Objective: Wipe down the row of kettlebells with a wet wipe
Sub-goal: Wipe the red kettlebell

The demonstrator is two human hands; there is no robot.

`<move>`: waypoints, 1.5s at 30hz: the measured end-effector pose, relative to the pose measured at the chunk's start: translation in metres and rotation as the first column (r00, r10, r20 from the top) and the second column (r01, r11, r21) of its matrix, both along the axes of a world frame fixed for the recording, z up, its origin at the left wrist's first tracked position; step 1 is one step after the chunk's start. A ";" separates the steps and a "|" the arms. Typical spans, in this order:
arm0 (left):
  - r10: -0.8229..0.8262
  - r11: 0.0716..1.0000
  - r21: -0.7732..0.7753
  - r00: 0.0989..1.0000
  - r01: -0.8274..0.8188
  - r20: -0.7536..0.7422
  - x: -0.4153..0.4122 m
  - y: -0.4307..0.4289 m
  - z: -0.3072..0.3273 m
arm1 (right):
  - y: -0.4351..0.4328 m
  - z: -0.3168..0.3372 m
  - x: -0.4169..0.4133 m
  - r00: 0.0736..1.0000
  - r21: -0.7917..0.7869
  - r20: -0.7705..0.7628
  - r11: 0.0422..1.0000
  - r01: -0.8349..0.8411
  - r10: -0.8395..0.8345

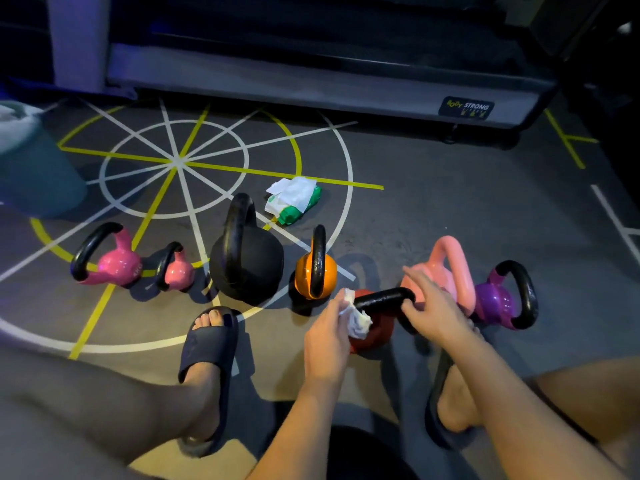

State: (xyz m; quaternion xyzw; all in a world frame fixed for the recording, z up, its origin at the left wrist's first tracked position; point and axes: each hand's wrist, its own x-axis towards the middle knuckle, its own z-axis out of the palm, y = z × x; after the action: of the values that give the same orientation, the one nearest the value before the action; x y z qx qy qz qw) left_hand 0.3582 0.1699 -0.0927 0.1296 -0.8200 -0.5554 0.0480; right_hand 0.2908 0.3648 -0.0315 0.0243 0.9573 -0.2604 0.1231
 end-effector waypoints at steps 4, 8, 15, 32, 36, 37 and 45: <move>0.279 0.956 0.040 0.939 -0.292 0.201 0.011 -0.006 -0.022 | -0.020 -0.024 0.014 0.989 -0.126 -0.032 0.982 0.142 -0.147; 0.339 0.938 0.042 0.936 -0.344 0.096 0.013 0.019 -0.021 | -0.040 -0.033 0.018 0.958 -0.189 -0.127 0.954 0.231 -0.257; 0.089 0.967 -0.216 0.973 -0.136 -0.212 0.007 0.033 -0.026 | -0.041 -0.038 0.018 0.961 -0.148 -0.165 0.969 0.200 -0.223; 0.094 0.995 -0.072 0.915 -0.071 0.392 0.007 -0.008 -0.053 | -0.053 -0.045 0.019 0.917 -0.167 -0.239 0.944 0.286 -0.320; 0.263 0.941 0.085 0.867 -0.327 0.424 0.003 0.015 -0.033 | -0.052 -0.047 0.019 0.916 -0.162 -0.237 0.943 0.290 -0.323; 0.370 0.889 0.102 0.830 -0.447 0.417 -0.002 0.024 -0.022 | -0.052 -0.048 0.019 0.913 -0.162 -0.244 0.942 0.293 -0.326; 0.318 0.846 0.320 0.886 -0.426 0.338 -0.007 0.018 -0.020 | -0.055 -0.051 0.019 0.902 -0.167 -0.268 0.938 0.303 -0.339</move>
State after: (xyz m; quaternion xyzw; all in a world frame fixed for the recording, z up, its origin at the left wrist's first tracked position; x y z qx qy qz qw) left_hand 0.3508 0.1883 -0.1127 0.3695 -0.6518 -0.6621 0.0163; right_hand 0.3101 0.3097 -0.0824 0.1354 0.9302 -0.3353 -0.0632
